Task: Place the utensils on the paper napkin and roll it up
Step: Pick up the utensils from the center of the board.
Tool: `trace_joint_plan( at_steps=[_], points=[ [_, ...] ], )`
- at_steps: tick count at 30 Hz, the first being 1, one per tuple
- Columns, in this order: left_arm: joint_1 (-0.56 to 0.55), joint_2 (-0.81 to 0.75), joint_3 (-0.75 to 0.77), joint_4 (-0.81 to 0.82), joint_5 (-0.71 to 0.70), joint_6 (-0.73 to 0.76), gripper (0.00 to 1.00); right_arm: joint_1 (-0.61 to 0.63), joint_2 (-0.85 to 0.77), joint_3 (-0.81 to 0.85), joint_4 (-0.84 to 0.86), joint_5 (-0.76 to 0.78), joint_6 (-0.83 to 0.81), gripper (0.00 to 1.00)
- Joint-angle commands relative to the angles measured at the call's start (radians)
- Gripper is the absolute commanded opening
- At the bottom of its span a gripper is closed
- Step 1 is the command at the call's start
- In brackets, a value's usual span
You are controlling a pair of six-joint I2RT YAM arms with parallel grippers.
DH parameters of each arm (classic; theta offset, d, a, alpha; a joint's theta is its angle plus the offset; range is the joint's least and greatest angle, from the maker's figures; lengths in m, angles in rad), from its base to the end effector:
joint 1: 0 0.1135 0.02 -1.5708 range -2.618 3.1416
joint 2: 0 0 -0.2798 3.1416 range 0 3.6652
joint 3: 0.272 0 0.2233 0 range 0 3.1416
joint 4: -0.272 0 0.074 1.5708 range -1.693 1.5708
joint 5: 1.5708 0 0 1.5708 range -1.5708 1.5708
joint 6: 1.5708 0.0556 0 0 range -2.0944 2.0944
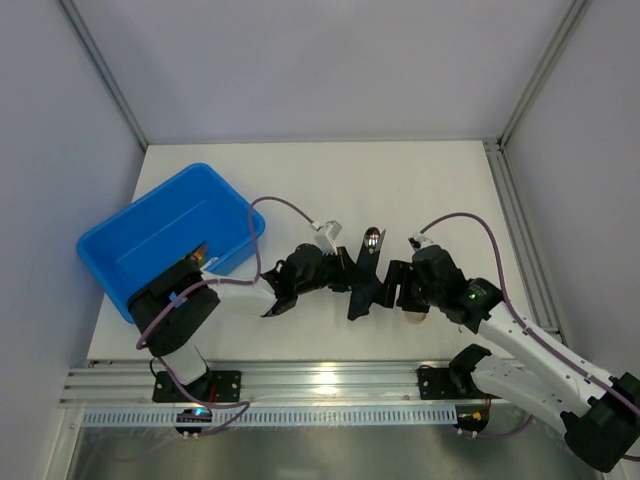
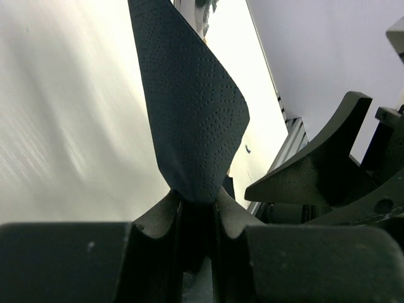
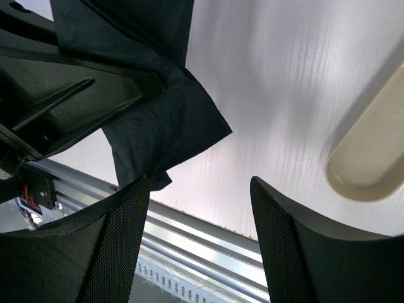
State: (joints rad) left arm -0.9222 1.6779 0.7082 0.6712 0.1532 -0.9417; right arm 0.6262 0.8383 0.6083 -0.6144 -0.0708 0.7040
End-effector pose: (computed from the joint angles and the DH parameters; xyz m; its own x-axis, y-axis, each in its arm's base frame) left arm 0.2012 -0.2795 0.2103 -0.8126 -0.2508 -0.5261 0.3716 0.4724 -0.7992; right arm 0.1127 0.0864 0.2341 -0.8648 0.1714 -0.4720 -0.0826 0.8787 0.4702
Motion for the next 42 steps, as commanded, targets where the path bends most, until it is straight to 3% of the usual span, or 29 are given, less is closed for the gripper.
trace_joint_plan(
  at_steps=[1, 11, 19, 25, 28, 31, 36, 42],
  points=[
    [0.005, -0.072, 0.001, 0.053, -0.007, 0.089, 0.00, -0.003, -0.019, 0.085, 0.039, -0.012, -0.052, 0.68],
    [0.016, -0.289, -0.030, -0.027, -0.014, 0.227, 0.00, -0.003, -0.045, 0.286, -0.010, 0.046, -0.172, 0.67],
    [0.037, -0.489, -0.029, -0.203, -0.073, 0.323, 0.00, 0.004, 0.059, 0.364, 0.126, -0.240, -0.202, 0.60],
    [0.052, -0.592, -0.004, -0.309, -0.096, 0.354, 0.00, 0.038, 0.064, 0.383, 0.185, -0.257, -0.221, 0.58],
    [0.054, -0.609, -0.003, -0.323, -0.093, 0.353, 0.00, 0.056, 0.062, 0.398, 0.200, -0.264, -0.241, 0.58],
    [0.056, -0.604, -0.001, -0.323, -0.084, 0.343, 0.00, 0.056, 0.044, 0.398, 0.176, -0.166, -0.258, 0.58],
    [0.057, -0.600, -0.023, -0.275, -0.079, 0.302, 0.00, 0.064, 0.068, 0.393, 0.217, -0.314, -0.255, 0.56],
    [0.057, -0.590, -0.018, -0.243, -0.072, 0.279, 0.00, 0.106, 0.119, 0.395, 0.243, -0.305, -0.259, 0.56]
  ],
)
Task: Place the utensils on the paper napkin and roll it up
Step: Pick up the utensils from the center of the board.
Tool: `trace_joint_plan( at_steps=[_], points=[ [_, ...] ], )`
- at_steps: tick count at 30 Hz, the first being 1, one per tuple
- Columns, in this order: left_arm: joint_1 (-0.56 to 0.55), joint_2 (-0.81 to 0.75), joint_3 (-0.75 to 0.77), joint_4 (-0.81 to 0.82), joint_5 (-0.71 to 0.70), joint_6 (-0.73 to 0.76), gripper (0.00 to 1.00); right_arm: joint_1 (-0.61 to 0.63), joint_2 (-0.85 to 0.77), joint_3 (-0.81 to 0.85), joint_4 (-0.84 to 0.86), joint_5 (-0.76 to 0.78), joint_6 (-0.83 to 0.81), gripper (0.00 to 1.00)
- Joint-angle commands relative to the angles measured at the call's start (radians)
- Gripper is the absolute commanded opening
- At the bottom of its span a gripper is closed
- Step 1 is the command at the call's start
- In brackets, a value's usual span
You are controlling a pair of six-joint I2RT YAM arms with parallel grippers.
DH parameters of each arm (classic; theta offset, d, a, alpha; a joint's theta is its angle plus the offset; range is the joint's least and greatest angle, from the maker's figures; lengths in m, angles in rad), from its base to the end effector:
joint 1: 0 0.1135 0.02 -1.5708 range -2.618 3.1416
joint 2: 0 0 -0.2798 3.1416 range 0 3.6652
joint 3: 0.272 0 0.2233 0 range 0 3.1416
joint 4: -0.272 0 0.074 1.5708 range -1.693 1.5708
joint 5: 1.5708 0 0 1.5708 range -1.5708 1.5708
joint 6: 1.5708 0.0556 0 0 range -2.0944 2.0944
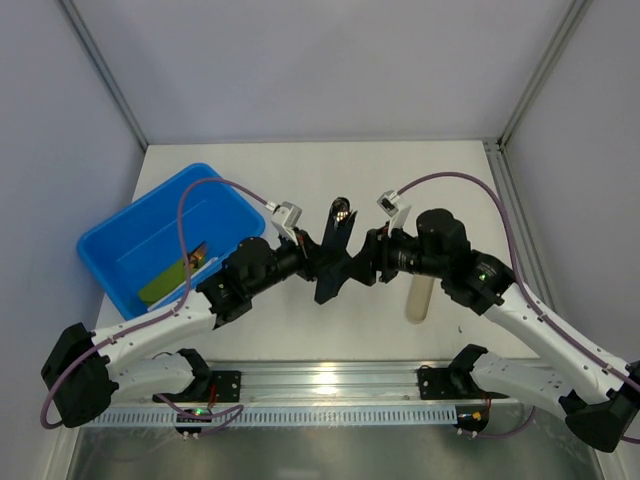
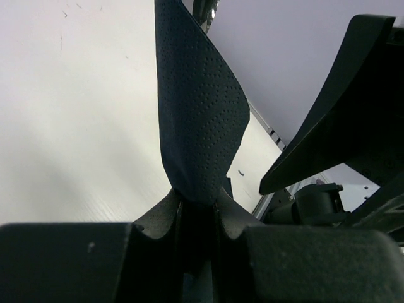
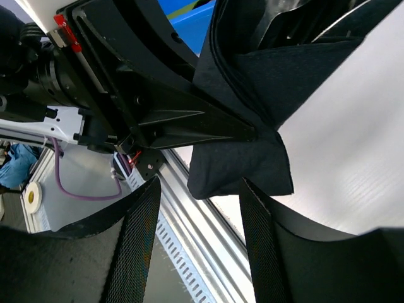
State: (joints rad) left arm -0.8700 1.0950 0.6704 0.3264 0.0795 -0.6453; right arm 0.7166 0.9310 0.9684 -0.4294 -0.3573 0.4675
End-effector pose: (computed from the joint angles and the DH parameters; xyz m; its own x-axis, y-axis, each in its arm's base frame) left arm 0.1522 -0.1873 0.3156 -0.5394 -0.2904 -0.7904 0.6114 0.5103 -0.6048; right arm 0.1246 0.1343 0.3578 -0.6443 -0.0013 -0.7648 -0.6371 0.5542 0.5358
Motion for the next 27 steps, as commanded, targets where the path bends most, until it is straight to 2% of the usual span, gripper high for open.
trace_joint_plan(
  at_steps=[1, 12, 27],
  points=[
    [0.005, -0.009, 0.021, 0.102, 0.006, -0.020, 0.00, 0.017, 0.034, 0.032, 0.061, -0.016, -0.024, 0.56],
    [0.005, -0.046, 0.018, 0.106, 0.017, -0.083, 0.00, 0.018, 0.068, -0.025, 0.185, 0.001, -0.038, 0.55],
    [0.005, -0.084, 0.015, 0.097, -0.006, -0.142, 0.00, 0.035, 0.060, -0.071, 0.205, 0.015, -0.038, 0.54]
  ],
)
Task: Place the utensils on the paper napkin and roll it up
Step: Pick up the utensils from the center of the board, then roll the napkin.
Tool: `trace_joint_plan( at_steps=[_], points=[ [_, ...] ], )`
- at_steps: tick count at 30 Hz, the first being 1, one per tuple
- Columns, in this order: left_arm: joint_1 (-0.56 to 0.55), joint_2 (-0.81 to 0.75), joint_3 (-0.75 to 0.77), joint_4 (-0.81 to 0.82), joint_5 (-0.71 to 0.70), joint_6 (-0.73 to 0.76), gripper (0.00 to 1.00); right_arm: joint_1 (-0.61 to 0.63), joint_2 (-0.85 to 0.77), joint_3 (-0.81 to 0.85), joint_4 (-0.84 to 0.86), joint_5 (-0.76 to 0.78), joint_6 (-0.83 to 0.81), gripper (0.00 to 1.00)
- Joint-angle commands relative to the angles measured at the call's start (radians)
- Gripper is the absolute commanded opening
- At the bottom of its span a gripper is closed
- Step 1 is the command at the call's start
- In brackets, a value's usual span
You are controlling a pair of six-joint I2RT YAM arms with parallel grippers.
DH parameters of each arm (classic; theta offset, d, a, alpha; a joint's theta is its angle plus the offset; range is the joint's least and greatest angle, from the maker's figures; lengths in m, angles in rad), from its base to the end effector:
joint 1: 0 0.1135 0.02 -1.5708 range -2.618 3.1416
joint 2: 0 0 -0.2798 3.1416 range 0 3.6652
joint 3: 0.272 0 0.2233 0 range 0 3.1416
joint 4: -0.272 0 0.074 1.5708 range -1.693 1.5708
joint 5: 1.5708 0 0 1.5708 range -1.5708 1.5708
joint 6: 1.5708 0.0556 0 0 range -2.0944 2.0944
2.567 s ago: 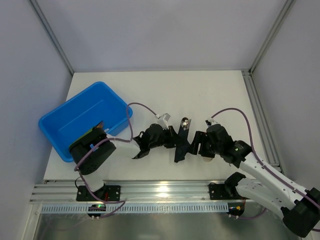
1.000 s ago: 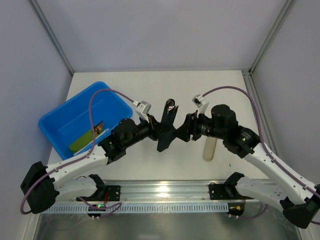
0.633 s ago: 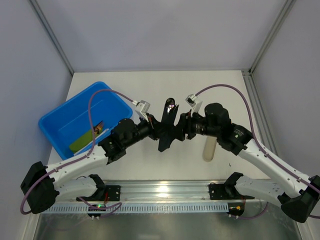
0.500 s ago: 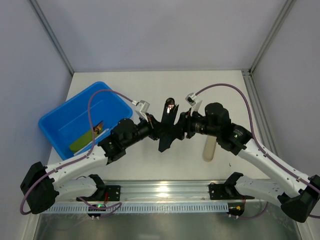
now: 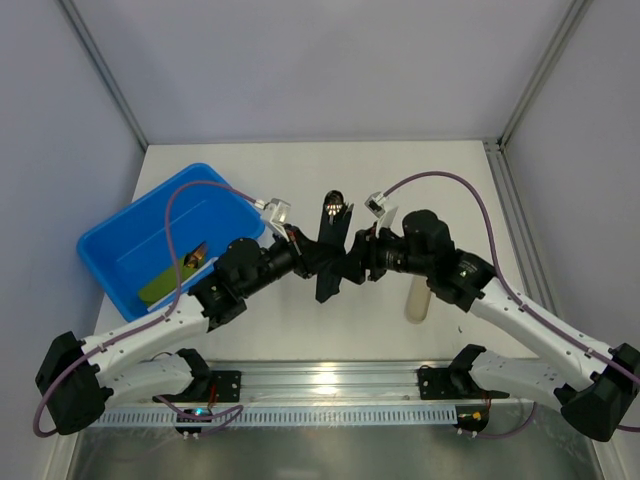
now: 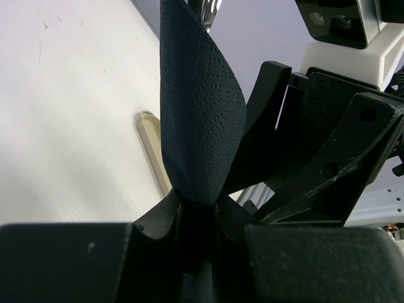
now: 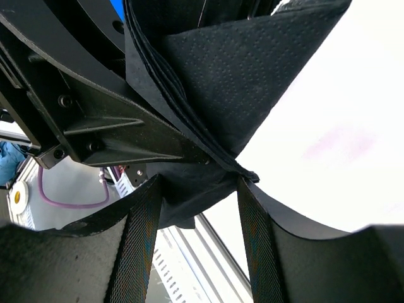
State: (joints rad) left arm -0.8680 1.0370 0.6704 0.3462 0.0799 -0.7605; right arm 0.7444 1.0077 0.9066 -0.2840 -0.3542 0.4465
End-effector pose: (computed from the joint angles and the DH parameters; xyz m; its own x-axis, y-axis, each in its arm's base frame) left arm 0.1448 -0.1779 0.3306 -0.5694 -0.3908 -0.7232 0.5793 0.4334 -0.6903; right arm 0.1396 0.1548 0.3407 -0.6257 -0.0257 -0.7796 -0.6671 0.5357 0.5177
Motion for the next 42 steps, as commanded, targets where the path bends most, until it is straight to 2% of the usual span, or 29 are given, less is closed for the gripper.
trace_joint_plan(
  at_steps=[1, 18, 22, 26, 30, 34, 36, 38, 42],
  points=[
    [0.003, -0.026, 0.014, 0.080, 0.000, -0.034, 0.00, 0.006, -0.017, -0.014, 0.066, 0.011, -0.017, 0.54],
    [0.003, -0.038, 0.004, 0.106, 0.012, -0.083, 0.00, 0.007, -0.046, -0.055, 0.230, -0.025, 0.006, 0.54],
    [0.003, -0.048, 0.017, 0.059, 0.014, -0.072, 0.00, 0.007, -0.043, -0.031, 0.155, 0.021, -0.014, 0.55],
    [0.003, -0.060, 0.034, -0.011, 0.006, -0.057, 0.00, 0.007, -0.063, -0.022, 0.092, 0.055, -0.023, 0.65],
    [0.003, -0.092, 0.040, -0.056, -0.015, -0.043, 0.00, 0.007, -0.066, 0.021, -0.029, 0.084, -0.032, 0.68],
    [0.003, -0.121, 0.057, -0.108, -0.022, -0.022, 0.00, -0.002, -0.104, -0.001, -0.021, 0.090, -0.045, 0.75],
    [0.003, -0.133, 0.061, -0.133, -0.022, -0.019, 0.00, -0.011, -0.104, -0.008, -0.011, 0.064, -0.054, 0.76],
    [0.003, -0.153, 0.063, -0.144, -0.020, -0.022, 0.00, -0.022, -0.098, -0.018, 0.035, -0.029, -0.065, 0.76],
    [0.003, -0.169, 0.061, -0.153, -0.005, -0.037, 0.00, -0.028, -0.083, -0.055, 0.161, -0.205, -0.083, 0.69]
  ],
)
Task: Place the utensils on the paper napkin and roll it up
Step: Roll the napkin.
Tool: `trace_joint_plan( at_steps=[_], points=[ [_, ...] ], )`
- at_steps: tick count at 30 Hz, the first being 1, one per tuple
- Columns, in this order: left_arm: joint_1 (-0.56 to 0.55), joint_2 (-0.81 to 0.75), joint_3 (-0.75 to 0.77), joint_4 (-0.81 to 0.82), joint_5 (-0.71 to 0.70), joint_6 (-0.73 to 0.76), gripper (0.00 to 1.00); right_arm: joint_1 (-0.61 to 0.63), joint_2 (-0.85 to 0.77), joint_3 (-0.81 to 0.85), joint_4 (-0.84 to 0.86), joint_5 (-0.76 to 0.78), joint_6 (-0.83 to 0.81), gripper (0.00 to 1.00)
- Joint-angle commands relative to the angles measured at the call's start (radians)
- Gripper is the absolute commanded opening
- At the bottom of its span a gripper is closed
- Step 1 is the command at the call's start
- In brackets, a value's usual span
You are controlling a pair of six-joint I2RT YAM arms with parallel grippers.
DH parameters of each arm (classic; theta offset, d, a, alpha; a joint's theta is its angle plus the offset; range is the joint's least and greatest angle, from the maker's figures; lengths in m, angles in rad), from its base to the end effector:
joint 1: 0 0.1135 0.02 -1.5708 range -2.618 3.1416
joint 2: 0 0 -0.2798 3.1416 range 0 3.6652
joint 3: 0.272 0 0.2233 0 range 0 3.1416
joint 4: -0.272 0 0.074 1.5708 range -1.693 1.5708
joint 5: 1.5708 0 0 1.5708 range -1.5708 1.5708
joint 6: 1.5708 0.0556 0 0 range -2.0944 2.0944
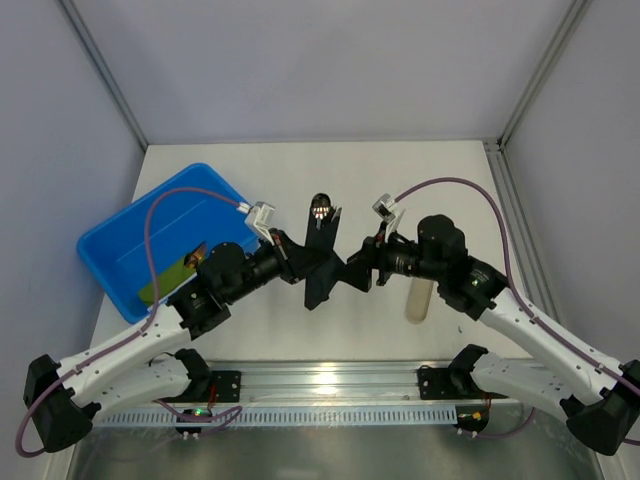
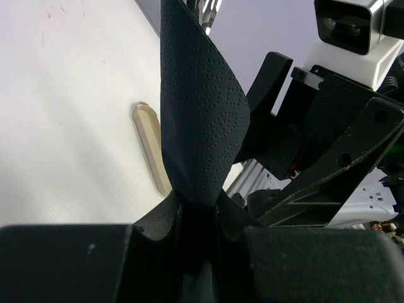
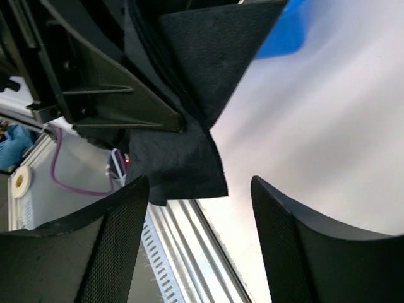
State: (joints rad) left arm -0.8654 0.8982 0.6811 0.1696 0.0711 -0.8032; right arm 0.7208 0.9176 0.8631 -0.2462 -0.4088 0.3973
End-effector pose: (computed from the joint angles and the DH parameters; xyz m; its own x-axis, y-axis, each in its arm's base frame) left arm 0.1253 -0.1533 0.3385 -0.6010 -0.4014 -0.6912 0.5372 0.4376 -0.7211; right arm 0.1262 0.1403 0.3469 -0.5499 -0.0105 -0.8352 -0.7353 0.4803 0.4781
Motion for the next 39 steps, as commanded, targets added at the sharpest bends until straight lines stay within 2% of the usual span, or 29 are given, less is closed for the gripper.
trace_joint_plan(
  at_steps=[1, 9, 10, 14, 22, 25, 31, 37, 39],
  points=[
    [0.000, -0.031, 0.051, 0.024, 0.009, 0.001, 0.00, -0.004, 0.012, -0.013, 0.158, -0.174, -0.038, 0.68],
    [0.000, -0.061, 0.040, 0.021, 0.033, -0.022, 0.00, -0.007, 0.066, 0.002, 0.217, -0.295, -0.054, 0.58],
    [0.000, -0.064, 0.040, 0.018, 0.036, -0.024, 0.00, -0.009, 0.070, -0.002, 0.234, -0.297, -0.049, 0.53],
    [0.000, -0.077, 0.038, 0.007, 0.041, -0.028, 0.00, -0.011, 0.092, -0.012, 0.257, -0.311, -0.038, 0.50],
    [-0.001, -0.114, 0.031, -0.010, 0.056, -0.036, 0.00, -0.057, 0.098, -0.035, 0.321, -0.315, 0.015, 0.50],
    [0.000, -0.123, 0.021, -0.008, 0.059, -0.045, 0.00, -0.084, 0.109, -0.055, 0.381, -0.375, 0.051, 0.57],
    [0.000, -0.125, 0.009, 0.014, 0.075, -0.067, 0.00, -0.089, 0.144, -0.044, 0.406, -0.456, 0.068, 0.58],
    [0.000, -0.127, 0.008, 0.022, 0.078, -0.070, 0.00, -0.089, 0.145, -0.072, 0.512, -0.545, 0.124, 0.52],
    [0.000, -0.127, 0.009, 0.016, 0.076, -0.070, 0.00, -0.089, 0.141, -0.075, 0.513, -0.553, 0.126, 0.45]
  ],
)
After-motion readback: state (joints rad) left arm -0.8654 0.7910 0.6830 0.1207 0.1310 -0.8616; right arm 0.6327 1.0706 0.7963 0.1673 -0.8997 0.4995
